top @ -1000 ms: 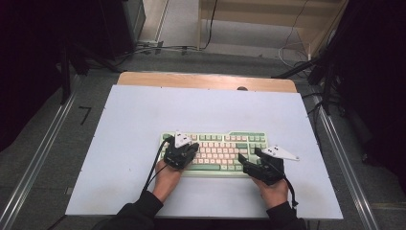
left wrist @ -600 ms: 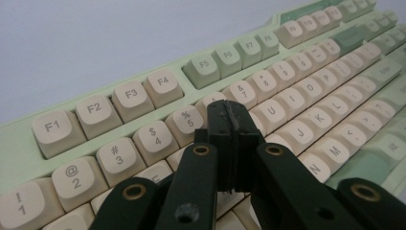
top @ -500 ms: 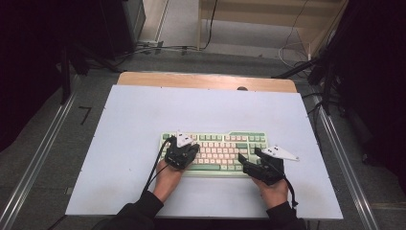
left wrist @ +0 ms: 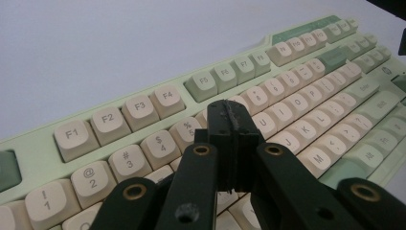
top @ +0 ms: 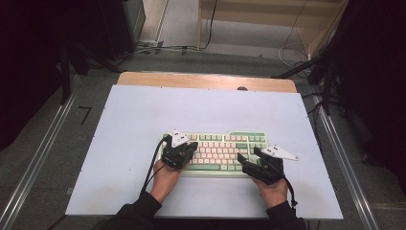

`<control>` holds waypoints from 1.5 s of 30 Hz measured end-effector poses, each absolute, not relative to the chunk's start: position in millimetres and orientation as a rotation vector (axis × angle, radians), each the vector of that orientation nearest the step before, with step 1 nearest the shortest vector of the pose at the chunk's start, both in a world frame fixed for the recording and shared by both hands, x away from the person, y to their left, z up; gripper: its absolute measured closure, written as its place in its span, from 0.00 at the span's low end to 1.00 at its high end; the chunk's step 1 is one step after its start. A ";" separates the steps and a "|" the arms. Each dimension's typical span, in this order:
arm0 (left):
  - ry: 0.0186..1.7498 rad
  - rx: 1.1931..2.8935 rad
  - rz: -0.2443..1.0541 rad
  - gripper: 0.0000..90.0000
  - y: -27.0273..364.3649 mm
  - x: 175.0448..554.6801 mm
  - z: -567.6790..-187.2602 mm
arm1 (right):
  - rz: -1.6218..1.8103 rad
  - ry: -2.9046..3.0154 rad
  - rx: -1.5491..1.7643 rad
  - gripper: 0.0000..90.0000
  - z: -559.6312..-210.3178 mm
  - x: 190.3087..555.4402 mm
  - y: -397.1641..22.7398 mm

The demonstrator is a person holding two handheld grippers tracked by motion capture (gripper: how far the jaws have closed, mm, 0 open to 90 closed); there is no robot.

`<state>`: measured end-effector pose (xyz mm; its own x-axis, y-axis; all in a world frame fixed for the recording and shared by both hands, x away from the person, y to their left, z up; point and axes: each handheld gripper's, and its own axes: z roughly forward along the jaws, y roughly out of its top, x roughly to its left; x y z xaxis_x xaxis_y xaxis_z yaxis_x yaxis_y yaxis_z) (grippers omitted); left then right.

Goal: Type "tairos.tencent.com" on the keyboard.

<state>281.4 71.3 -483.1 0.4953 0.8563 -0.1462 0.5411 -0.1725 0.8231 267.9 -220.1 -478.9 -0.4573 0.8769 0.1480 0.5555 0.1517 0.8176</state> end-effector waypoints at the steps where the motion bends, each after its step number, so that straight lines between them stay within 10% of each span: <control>1: 1.168 1.848 0.446 1.00 71.9 281.3 -483.1 | 1.218 2.075 1.365 0.31 -479.0 268.3 -220.0; 45: 1.263 1.872 0.466 1.00 92.3 280.9 -490.8 | 1.226 2.122 1.324 0.31 -479.6 273.5 -205.8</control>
